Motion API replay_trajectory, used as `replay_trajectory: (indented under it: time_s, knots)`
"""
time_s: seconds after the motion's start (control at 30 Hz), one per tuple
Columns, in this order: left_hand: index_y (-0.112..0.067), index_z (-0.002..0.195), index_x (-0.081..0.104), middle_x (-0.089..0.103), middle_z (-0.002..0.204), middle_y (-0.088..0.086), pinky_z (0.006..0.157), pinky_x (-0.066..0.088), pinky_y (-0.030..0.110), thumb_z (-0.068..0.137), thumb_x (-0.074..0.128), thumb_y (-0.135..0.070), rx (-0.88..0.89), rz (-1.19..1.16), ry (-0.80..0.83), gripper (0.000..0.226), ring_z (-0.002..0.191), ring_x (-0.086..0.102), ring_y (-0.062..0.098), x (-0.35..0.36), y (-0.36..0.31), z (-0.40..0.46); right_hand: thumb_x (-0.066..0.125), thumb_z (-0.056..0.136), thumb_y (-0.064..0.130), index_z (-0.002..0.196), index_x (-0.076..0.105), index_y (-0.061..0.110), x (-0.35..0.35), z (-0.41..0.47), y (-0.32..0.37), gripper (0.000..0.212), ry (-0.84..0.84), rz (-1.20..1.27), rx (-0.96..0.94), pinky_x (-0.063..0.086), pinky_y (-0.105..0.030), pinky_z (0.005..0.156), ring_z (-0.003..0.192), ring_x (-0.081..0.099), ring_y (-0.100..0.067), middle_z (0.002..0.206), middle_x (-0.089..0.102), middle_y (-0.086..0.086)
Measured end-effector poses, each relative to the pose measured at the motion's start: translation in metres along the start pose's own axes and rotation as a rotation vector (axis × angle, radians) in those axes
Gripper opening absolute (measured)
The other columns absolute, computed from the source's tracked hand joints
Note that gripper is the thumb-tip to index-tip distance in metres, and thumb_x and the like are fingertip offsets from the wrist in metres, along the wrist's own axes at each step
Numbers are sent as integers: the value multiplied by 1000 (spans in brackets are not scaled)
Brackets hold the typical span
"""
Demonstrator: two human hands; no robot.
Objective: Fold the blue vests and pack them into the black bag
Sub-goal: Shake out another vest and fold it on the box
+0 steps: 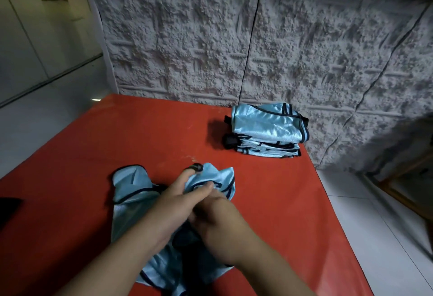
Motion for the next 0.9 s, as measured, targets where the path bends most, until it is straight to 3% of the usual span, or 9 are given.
replay_trajectory:
  time_s: [0.07, 0.17, 0.23, 0.33, 0.47, 0.6, 0.7, 0.8, 0.9]
  knots:
    - [-37, 116, 71, 78, 99, 4, 82, 51, 33, 61, 77, -37, -93, -99, 1, 55, 96, 72, 19, -1, 1, -1, 53, 85, 5, 93, 69, 18, 5, -5, 6, 22, 61, -76, -52, 50, -42, 87, 97, 60, -17, 100, 67, 0]
    - [-10, 103, 72, 77, 88, 17, 70, 52, 31, 82, 65, -1, -150, -207, -126, 24, 77, 72, 25, -11, -1, -2, 51, 71, -2, 100, 77, 16, -2, -11, 10, 43, 43, 164, 44, 49, -30, 99, 112, 64, -9, 114, 71, 3]
    - [-7, 95, 73, 77, 81, 13, 64, 55, 28, 87, 60, 6, -124, -172, -226, 21, 73, 74, 22, -22, 1, -2, 49, 67, 1, 87, 80, 22, -16, -13, 3, 42, -150, 315, 234, 54, -26, 77, 82, 69, -2, 90, 75, 9]
    - [-11, 100, 75, 78, 84, 10, 74, 54, 33, 89, 58, 3, -88, -181, -298, 25, 86, 75, 27, -34, 2, -1, 51, 78, -7, 79, 75, 30, -29, -11, -33, 44, -428, 306, 486, 45, -23, 59, 55, 58, -1, 73, 72, 8]
    - [-11, 111, 75, 76, 105, 17, 93, 54, 45, 91, 48, 7, -38, -275, -122, 38, 101, 73, 33, -23, -8, -7, 60, 83, 1, 112, 68, 29, -21, -5, -75, 41, -472, 398, 685, 60, -39, 77, 87, 72, -21, 109, 73, -4]
    - [-2, 113, 72, 73, 109, 26, 87, 56, 43, 95, 48, 2, -21, -367, -72, 31, 100, 72, 40, -15, -9, -7, 70, 91, 14, 125, 58, 23, -15, 5, -94, 38, -548, 747, 874, 60, -41, 81, 96, 72, -26, 113, 72, -7]
    - [-5, 113, 73, 75, 107, 20, 90, 55, 45, 100, 54, -13, -29, -395, -81, 24, 102, 73, 36, -11, -11, -8, 78, 83, 14, 139, 49, 14, -6, 15, -100, 64, -626, 909, 948, 55, -50, 98, 104, 70, -30, 118, 71, -12]
    - [-5, 112, 74, 75, 109, 19, 95, 54, 48, 99, 59, -26, -52, -419, -23, 29, 103, 73, 36, -8, -16, -11, 86, 74, 26, 116, 66, -2, -3, 21, -95, 55, -590, 958, 1007, 58, -56, 88, 90, 74, -39, 99, 76, -20]
    - [-6, 105, 77, 76, 105, 20, 89, 55, 45, 97, 61, -29, -63, -420, 0, 29, 98, 74, 35, -10, -16, -12, 81, 82, 22, 103, 72, -7, 1, 25, -89, 37, -447, 928, 1031, 62, -46, 74, 79, 74, -39, 90, 76, -25]
Point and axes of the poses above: each hand's wrist, its own z-axis towards the middle knuckle, its own x-axis out of the palm, y = z × x, the point moved 2 cm from there along z, towards the middle knuckle
